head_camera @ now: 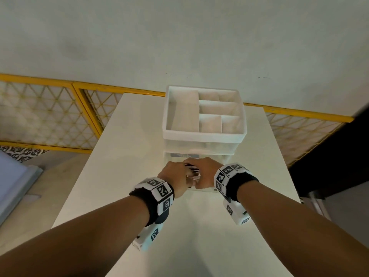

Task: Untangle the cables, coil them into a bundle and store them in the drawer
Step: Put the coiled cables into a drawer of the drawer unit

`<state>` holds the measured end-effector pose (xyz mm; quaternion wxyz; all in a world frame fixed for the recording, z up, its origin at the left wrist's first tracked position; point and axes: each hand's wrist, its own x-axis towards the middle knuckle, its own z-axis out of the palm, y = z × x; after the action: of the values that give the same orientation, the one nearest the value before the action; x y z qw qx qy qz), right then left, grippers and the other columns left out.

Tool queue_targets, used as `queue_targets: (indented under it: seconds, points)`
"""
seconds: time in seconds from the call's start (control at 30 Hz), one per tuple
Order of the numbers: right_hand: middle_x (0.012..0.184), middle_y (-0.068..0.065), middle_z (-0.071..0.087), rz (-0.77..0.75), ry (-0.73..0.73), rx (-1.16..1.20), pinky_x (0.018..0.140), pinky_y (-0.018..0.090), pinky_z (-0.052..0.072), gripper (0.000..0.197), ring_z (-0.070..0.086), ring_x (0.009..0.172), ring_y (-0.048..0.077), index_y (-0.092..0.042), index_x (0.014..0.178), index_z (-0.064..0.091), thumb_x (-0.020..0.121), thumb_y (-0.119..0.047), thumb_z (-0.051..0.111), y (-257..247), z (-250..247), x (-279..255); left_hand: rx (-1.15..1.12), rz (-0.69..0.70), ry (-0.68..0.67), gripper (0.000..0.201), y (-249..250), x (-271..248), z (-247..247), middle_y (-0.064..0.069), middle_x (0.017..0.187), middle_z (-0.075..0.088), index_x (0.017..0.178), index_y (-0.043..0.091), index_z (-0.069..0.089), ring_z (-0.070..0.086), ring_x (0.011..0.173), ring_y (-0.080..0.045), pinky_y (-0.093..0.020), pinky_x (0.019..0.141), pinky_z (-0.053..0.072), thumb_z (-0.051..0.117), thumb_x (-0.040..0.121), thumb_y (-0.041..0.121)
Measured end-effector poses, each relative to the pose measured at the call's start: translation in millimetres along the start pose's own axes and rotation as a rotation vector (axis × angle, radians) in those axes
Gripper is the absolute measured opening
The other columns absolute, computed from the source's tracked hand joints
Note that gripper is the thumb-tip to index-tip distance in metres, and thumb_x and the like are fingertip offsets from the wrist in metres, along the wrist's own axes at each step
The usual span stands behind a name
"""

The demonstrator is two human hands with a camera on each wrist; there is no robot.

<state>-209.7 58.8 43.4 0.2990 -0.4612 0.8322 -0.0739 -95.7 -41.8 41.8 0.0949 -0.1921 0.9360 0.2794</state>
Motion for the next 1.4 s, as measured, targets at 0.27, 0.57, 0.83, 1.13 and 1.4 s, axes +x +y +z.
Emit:
queue_targets:
  seconds: [0.27, 0.57, 0.83, 1.13, 1.4]
  points:
    - [0.144, -0.002, 0.052, -0.081, 0.271, 0.155, 0.111, 0.031, 0.039, 0.065, 0.049, 0.132, 0.018, -0.023, 0.140, 0.054, 0.080, -0.033, 0.076, 17, -4, -40, 0.169, -0.030, -0.060, 0.029, 2, 20, 5, -0.006, 0.095, 0.064, 0.102, 0.023, 0.076, 0.059, 0.098, -0.027, -0.032, 0.077, 0.046, 0.057, 0.092, 0.043]
    - [0.141, 0.010, 0.060, -0.259, 0.704, -0.329, 0.106, 0.045, 0.050, 0.034, 0.056, 0.132, 0.030, -0.012, 0.116, 0.070, 0.085, -0.026, 0.073, 47, 80, -59, 0.098, 0.108, -0.023, 0.023, -6, 19, 1, -0.005, 0.099, 0.071, 0.093, 0.013, 0.076, 0.063, 0.097, -0.025, -0.029, 0.076, 0.044, 0.063, 0.090, 0.031]
    - [0.139, 0.001, 0.062, -0.164, 0.625, -0.413, 0.096, 0.044, 0.050, 0.057, 0.058, 0.125, 0.027, -0.015, 0.137, 0.053, 0.086, -0.030, 0.071, 46, 55, -49, -0.015, 0.228, -0.011, 0.045, -17, 6, 1, 0.004, 0.152, 0.042, 0.143, 0.020, 0.050, 0.041, 0.133, -0.023, -0.037, 0.113, 0.033, 0.052, 0.099, 0.029]
    - [0.127, 0.000, 0.062, -0.069, 0.614, -0.534, 0.082, 0.043, 0.048, 0.034, 0.061, 0.105, 0.027, -0.024, 0.116, 0.067, 0.084, -0.033, 0.071, 41, 32, -36, 0.311, 0.083, 0.051, 0.065, 13, 5, 12, -0.006, 0.139, 0.035, 0.142, 0.011, 0.041, 0.038, 0.128, -0.026, -0.037, 0.107, 0.038, 0.035, 0.097, 0.056]
    - [0.100, 0.003, 0.066, 0.089, 0.581, -0.468, 0.082, 0.045, 0.047, 0.040, 0.060, 0.094, 0.029, -0.015, 0.108, 0.069, 0.069, -0.022, 0.076, 17, 30, -14, 0.302, -0.018, 0.054, 0.071, 19, 7, 13, -0.005, 0.162, 0.023, 0.154, 0.013, 0.022, 0.014, 0.150, -0.032, -0.044, 0.121, 0.014, 0.029, 0.098, 0.057]
